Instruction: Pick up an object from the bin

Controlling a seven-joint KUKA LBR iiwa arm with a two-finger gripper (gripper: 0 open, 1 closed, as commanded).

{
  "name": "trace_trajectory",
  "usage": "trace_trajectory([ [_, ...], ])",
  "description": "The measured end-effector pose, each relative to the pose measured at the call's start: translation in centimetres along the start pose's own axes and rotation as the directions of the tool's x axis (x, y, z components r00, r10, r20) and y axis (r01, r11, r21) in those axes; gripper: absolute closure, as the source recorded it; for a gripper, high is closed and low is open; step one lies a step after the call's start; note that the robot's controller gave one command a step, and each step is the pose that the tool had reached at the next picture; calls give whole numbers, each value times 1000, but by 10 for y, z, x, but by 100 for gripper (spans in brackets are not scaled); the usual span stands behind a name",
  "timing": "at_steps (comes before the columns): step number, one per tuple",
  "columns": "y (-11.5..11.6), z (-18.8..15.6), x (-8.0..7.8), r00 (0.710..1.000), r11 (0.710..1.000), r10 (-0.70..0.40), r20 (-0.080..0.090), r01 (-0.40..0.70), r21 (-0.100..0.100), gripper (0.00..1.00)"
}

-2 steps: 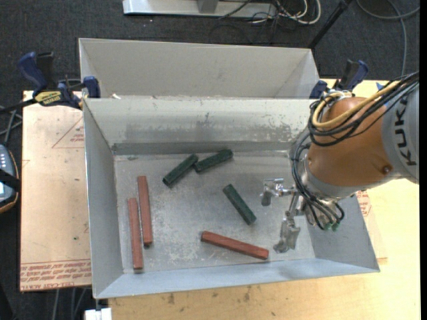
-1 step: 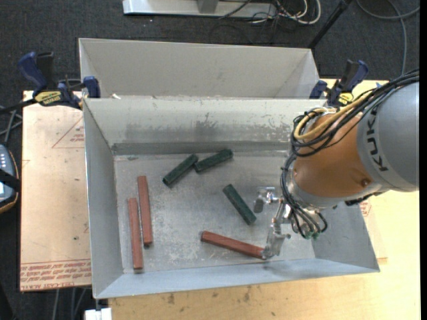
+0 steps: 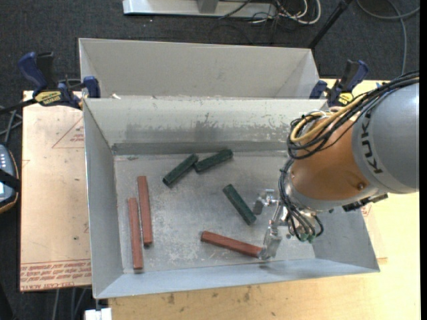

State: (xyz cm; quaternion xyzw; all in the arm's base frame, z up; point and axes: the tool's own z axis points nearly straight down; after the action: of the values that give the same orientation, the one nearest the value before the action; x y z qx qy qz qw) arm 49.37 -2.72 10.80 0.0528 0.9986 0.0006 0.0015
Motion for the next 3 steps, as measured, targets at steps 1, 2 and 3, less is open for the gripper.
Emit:
trace_trajectory([
  [1, 1, -23, -5, 1000, 1000, -11, -8, 11, 1, 0],
  [2, 2, -5, 1, 955, 955, -298, 1, 298, 1, 0],
  [3, 64, 38, 16, 930, 930, -368, 0, 368, -1, 100],
])
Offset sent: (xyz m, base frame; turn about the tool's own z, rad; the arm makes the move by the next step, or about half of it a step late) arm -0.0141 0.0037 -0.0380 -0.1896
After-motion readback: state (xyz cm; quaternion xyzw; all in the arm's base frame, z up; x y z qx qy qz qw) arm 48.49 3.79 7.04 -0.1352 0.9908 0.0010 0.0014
